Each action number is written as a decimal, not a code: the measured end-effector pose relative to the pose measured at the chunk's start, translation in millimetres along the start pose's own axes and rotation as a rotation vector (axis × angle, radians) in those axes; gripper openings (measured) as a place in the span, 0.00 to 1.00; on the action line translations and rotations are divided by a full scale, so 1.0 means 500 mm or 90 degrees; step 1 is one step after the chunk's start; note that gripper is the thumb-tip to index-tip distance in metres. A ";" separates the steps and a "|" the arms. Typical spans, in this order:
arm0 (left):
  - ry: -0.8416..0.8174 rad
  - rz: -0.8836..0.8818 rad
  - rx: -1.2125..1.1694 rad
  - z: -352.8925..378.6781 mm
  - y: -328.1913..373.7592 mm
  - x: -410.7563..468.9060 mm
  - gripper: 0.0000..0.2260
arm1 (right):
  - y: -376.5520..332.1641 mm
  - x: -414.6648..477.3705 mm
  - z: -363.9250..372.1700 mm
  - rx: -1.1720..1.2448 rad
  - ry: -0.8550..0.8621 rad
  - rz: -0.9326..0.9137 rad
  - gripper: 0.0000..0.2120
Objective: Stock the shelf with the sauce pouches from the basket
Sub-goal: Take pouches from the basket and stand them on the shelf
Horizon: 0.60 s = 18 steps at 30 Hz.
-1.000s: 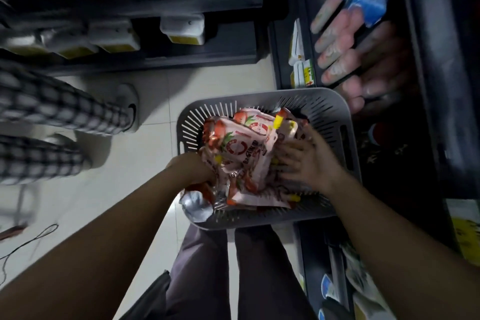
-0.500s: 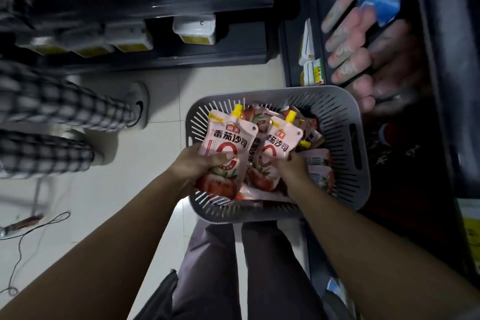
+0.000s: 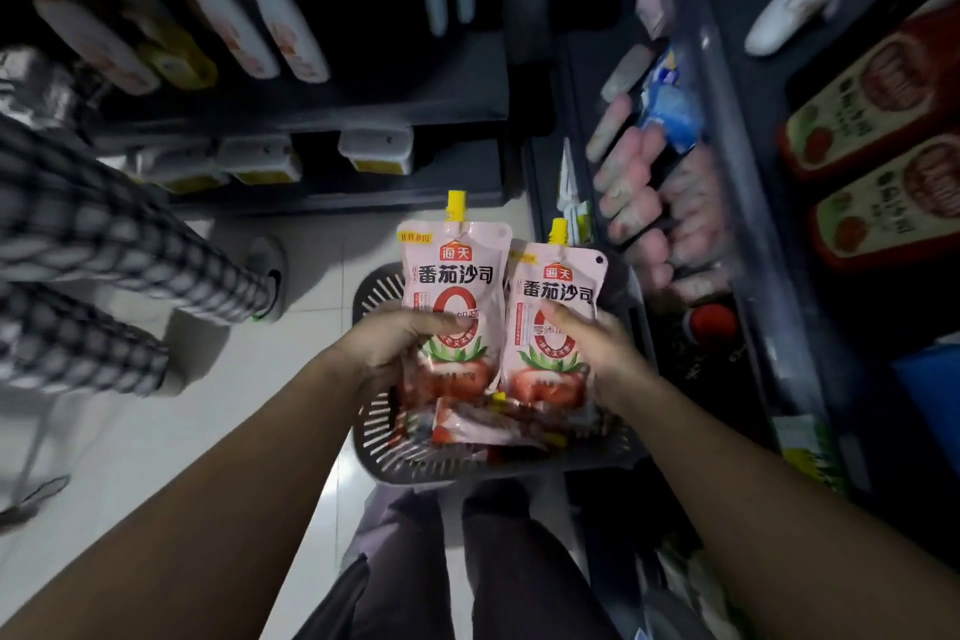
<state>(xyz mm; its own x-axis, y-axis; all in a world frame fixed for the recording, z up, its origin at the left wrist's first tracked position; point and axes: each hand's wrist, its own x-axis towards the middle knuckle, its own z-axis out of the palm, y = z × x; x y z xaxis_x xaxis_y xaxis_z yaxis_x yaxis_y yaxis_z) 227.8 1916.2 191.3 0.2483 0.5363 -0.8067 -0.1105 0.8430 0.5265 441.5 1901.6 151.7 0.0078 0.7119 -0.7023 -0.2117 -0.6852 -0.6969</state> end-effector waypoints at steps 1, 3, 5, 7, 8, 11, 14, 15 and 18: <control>-0.005 0.012 0.010 0.007 0.014 -0.007 0.22 | -0.015 -0.008 0.000 -0.003 0.005 -0.024 0.06; -0.018 0.042 0.025 0.018 0.048 -0.027 0.20 | -0.058 -0.032 0.002 -0.013 0.010 -0.075 0.09; -0.038 0.086 0.051 0.034 0.091 -0.061 0.18 | -0.103 -0.062 0.007 -0.026 0.011 -0.129 0.11; -0.065 0.124 0.076 0.048 0.137 -0.098 0.18 | -0.148 -0.098 0.017 -0.028 0.018 -0.168 0.12; -0.076 0.146 0.087 0.055 0.162 -0.117 0.18 | -0.171 -0.118 0.024 -0.029 0.023 -0.188 0.13; -0.098 0.221 0.123 0.075 0.234 -0.172 0.22 | -0.233 -0.185 0.053 -0.023 0.045 -0.262 0.12; -0.129 0.296 0.137 0.098 0.290 -0.239 0.20 | -0.286 -0.260 0.082 -0.014 0.080 -0.329 0.07; -0.150 0.317 0.140 0.106 0.305 -0.263 0.17 | -0.303 -0.284 0.089 -0.006 0.093 -0.354 0.06; -0.199 0.391 0.152 0.125 0.342 -0.335 0.15 | -0.341 -0.363 0.104 0.016 0.123 -0.440 0.06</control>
<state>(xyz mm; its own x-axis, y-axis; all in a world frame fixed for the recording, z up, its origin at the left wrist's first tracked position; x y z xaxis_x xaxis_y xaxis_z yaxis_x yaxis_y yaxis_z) 227.5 1967.8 433.3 0.4766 0.8424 -0.2514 -0.1145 0.3430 0.9323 425.2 1897.2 405.8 0.3203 0.9401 -0.1163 -0.1177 -0.0823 -0.9896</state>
